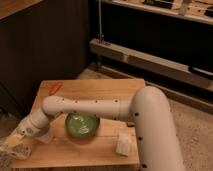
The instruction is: Knock the bottle over
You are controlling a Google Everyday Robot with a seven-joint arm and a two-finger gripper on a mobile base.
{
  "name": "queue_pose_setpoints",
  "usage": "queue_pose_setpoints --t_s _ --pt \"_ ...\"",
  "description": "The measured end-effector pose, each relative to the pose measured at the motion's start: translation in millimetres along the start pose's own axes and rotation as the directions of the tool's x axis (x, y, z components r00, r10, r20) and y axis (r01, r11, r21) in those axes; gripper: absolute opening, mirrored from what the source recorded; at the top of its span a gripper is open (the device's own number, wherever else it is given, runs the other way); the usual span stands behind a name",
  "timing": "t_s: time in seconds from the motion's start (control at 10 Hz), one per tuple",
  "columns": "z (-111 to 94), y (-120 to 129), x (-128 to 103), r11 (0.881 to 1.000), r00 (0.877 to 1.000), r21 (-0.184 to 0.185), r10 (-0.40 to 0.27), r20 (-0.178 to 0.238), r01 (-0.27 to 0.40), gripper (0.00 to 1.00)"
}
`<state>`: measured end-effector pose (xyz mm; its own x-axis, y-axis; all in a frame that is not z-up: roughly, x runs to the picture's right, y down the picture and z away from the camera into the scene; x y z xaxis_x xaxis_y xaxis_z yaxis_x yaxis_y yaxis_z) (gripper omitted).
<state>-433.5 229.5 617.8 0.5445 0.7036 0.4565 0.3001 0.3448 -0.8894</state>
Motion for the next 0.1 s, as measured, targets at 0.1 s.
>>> queue_pose_setpoints --t_s 0.1 --pt "18.4 -0.8 -0.1 0.999 0.999 -0.033 -0.009 -0.042 0.008 0.02"
